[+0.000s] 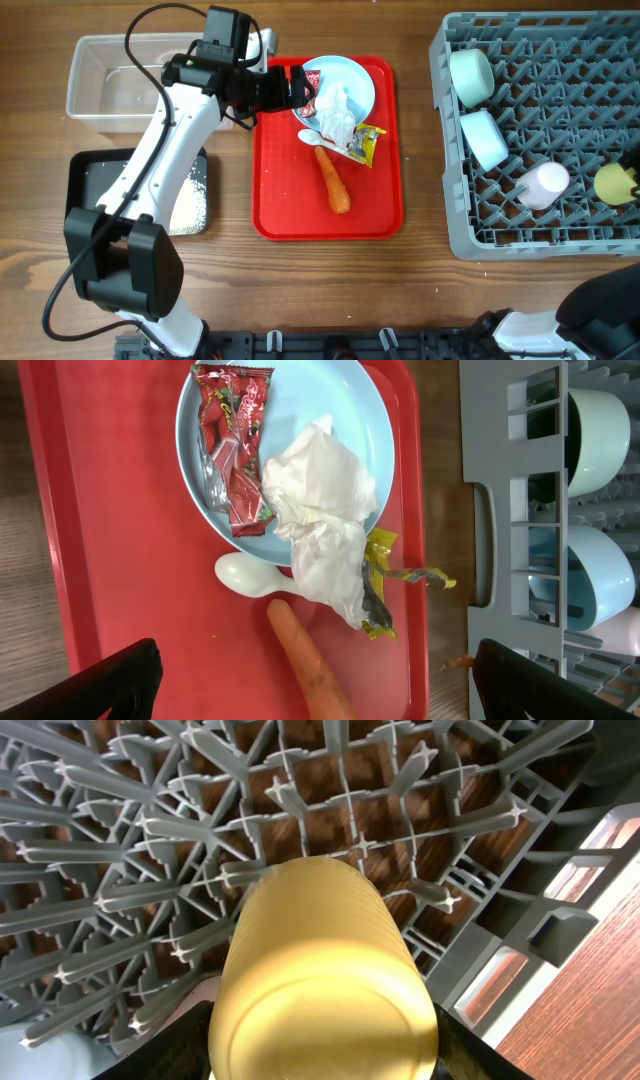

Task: Sort waste into correct bins and load items into the dishwasher rack
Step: 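Lower the yellow cup into the rack's right edge and release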

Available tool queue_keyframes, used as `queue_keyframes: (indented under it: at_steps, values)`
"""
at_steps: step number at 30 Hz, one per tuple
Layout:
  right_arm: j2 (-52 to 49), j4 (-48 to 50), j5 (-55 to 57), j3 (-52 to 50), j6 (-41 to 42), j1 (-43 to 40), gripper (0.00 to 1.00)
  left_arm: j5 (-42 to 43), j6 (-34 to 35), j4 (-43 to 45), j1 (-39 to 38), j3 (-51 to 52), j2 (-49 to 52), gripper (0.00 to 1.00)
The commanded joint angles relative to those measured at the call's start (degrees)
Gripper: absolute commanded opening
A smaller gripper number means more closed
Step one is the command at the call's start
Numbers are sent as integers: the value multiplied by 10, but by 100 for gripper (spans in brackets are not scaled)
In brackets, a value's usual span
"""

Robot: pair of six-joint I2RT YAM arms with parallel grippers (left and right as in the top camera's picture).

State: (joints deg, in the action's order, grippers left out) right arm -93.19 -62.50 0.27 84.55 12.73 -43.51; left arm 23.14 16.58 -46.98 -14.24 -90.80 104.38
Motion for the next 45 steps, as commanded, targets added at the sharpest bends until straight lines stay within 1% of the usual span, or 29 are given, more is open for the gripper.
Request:
queue_keyframes:
  at_steps: [1, 7, 9, 10, 11, 12, 13, 15, 23, 36, 45]
  values:
    - [-26, 3, 14, -8, -5, -2, 28, -16, -14, -2, -2, 6, 8, 100]
    - [-49, 4, 7, -8, -6, -2, 28, -22, -14, -2, -2, 6, 8, 100]
    - [-49, 7, 1, -8, -6, -1, 29, -22, -14, -2, -2, 6, 8, 100]
    - [-49, 8, 1, -8, -7, -1, 45, -22, -14, -2, -2, 6, 8, 100]
    - [-49, 8, 1, -8, -7, -1, 64, -22, -14, -2, -2, 6, 8, 100]
    - [-49, 8, -3, -8, -7, -1, 77, -22, -14, -2, -2, 6, 8, 100]
    - [-49, 8, -4, -8, -7, -1, 93, -22, -14, -2, -2, 6, 8, 100]
    - [-49, 7, -15, -8, -7, -1, 100, -22, -14, -2, -2, 6, 8, 100]
    - [-44, 5, -55, -7, -12, -1, 100, -22, -14, -2, -2, 6, 8, 100]
    - [-49, 26, -42, -7, -9, -1, 98, -22, -14, -2, -2, 6, 8, 100]
    - [-60, 45, -42, -29, -7, -1, 99, -22, -14, -2, -2, 6, 8, 100]
